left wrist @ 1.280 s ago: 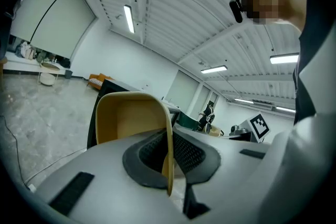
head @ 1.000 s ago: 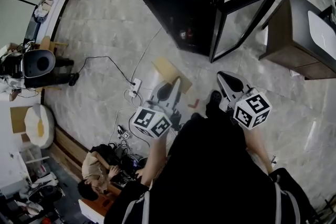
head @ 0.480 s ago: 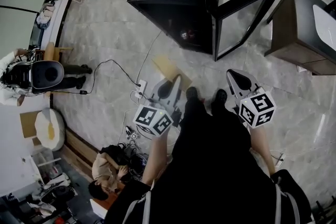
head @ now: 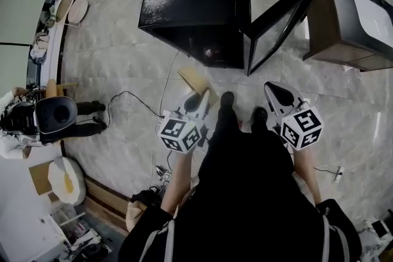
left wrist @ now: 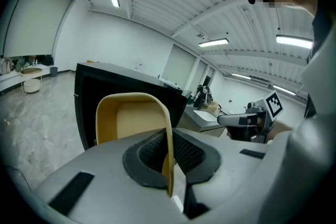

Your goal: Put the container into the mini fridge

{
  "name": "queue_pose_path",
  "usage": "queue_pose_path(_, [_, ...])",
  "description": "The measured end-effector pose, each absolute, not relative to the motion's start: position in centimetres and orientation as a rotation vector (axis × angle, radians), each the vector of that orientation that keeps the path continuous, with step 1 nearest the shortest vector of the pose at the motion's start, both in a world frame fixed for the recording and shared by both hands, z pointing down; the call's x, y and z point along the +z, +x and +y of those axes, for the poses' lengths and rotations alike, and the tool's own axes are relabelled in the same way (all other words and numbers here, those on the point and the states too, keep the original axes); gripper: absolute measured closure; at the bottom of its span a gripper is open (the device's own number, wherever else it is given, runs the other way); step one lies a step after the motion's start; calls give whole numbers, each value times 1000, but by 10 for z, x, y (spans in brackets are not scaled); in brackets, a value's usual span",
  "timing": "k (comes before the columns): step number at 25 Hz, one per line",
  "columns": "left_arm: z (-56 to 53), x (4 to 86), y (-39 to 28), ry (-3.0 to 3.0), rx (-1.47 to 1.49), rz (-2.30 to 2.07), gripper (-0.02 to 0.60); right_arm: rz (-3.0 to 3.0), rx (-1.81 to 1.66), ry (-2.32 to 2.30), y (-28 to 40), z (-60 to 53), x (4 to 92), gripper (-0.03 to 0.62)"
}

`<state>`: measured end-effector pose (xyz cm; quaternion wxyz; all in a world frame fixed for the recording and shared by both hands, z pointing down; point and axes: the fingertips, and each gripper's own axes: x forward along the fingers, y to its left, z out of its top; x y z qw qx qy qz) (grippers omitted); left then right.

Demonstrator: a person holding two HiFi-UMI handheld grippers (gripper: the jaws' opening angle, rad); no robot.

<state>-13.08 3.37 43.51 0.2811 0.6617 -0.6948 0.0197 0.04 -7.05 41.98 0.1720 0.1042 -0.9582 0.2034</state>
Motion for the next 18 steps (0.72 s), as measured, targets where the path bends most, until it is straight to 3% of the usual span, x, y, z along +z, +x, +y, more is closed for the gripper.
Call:
queue_pose_path(6, [5, 456, -173, 1900, 177, -1711, 543, -2717, 580, 393, -44, -71, 413, 576])
queue_pose_path(13, [-16, 512, -201, 2108, 629, -1500, 543, -2698, 559, 461, -90, -58, 416, 576])
queue_pose_path(18, [-29, 547, -207, 2177, 800, -1334, 543, -2684, 568, 539, -107, -49, 416, 576])
